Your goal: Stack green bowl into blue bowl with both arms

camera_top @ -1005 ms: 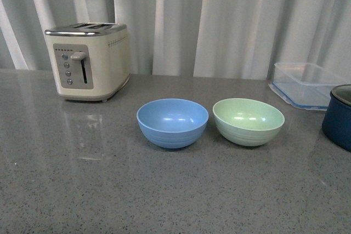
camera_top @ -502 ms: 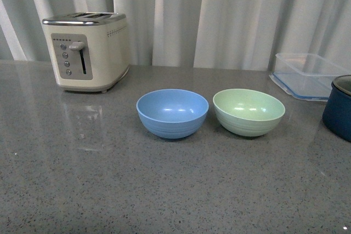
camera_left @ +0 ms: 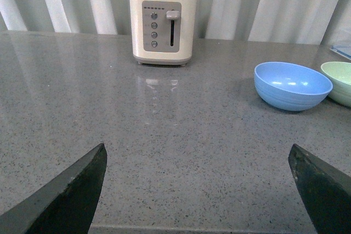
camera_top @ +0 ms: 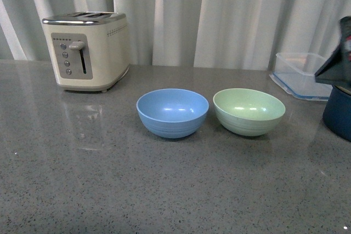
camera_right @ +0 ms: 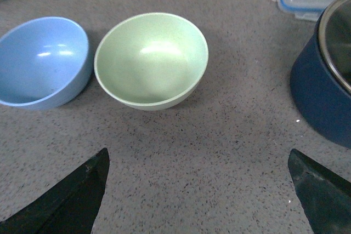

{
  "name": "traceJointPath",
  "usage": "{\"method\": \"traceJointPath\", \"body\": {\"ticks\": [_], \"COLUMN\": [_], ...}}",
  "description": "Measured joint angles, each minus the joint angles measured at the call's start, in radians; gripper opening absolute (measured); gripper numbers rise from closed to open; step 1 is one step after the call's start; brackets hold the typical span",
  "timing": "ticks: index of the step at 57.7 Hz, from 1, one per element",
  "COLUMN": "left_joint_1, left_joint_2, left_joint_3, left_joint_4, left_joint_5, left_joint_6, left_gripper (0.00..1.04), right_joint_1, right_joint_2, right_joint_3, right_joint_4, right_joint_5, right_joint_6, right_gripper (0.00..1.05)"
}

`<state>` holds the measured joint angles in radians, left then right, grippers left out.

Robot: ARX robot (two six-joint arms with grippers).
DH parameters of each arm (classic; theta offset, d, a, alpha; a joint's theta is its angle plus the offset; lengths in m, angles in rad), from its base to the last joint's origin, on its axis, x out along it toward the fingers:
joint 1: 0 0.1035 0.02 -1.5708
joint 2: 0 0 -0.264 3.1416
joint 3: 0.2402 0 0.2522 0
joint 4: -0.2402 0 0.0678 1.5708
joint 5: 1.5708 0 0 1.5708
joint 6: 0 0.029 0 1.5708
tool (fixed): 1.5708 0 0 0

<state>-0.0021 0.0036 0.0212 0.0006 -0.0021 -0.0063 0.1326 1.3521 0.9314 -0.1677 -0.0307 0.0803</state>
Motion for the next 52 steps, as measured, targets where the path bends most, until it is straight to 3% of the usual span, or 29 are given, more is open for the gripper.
{"method": "traceJointPath", "body": {"ticks": [16,44,52], "left_joint_1": [0.0,0.0,0.0], "left_joint_2": [0.0,0.0,0.0], "left_joint_3": [0.0,0.0,0.0], "left_joint_4": [0.0,0.0,0.0], "left_joint_5": [0.0,0.0,0.0], "left_joint_6": [0.0,0.0,0.0], "left_gripper": [0.98,0.98,0.98], "right_joint_1": [0.002,0.003,0.003], "right_joint_2": [0.369,0.672,0.718], "right_joint_3": [0.296,0.594,0.637], "right_joint_4": [-0.083,-0.192,-0.212], "right_joint_5": [0.032,0.106,0.119], "right_joint_6": [0.096,0.199,0.203], "right_gripper": [0.95,0.95,0.79]}}
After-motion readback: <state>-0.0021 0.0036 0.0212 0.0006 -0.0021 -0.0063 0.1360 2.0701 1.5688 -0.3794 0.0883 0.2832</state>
